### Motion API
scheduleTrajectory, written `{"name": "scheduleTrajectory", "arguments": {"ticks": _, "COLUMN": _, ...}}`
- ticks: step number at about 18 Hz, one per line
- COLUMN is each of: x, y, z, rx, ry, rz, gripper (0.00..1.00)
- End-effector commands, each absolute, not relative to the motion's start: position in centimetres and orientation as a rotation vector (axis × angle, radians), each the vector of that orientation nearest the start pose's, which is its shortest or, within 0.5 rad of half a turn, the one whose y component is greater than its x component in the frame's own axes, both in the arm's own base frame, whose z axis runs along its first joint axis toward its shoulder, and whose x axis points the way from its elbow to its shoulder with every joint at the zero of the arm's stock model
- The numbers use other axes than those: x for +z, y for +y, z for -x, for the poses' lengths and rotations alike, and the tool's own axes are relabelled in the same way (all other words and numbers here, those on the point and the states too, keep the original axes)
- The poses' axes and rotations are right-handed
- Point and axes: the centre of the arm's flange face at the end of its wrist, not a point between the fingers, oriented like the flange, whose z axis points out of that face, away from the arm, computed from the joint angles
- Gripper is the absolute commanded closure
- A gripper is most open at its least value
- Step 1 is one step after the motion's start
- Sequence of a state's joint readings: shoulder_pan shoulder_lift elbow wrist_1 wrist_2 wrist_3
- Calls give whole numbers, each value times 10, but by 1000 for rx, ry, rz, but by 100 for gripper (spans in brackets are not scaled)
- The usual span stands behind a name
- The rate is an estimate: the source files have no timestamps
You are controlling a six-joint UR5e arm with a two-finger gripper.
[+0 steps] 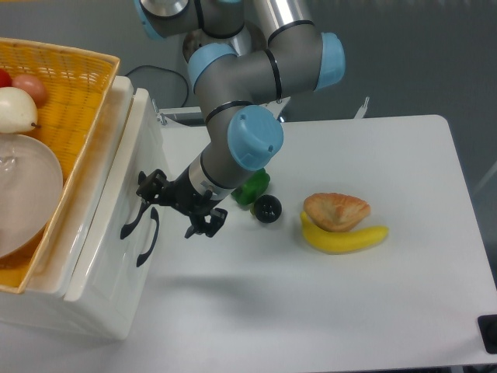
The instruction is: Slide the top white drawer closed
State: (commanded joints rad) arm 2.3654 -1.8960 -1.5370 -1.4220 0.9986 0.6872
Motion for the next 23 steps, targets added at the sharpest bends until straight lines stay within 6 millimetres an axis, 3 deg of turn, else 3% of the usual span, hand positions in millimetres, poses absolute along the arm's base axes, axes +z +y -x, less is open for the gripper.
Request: {"name": "scheduleTrajectory", "arguments": {"ticks": 23, "x": 359, "y": 555, "z": 291, "rx": -760, "ry": -244, "rz": 2740, "gripper": 0}}
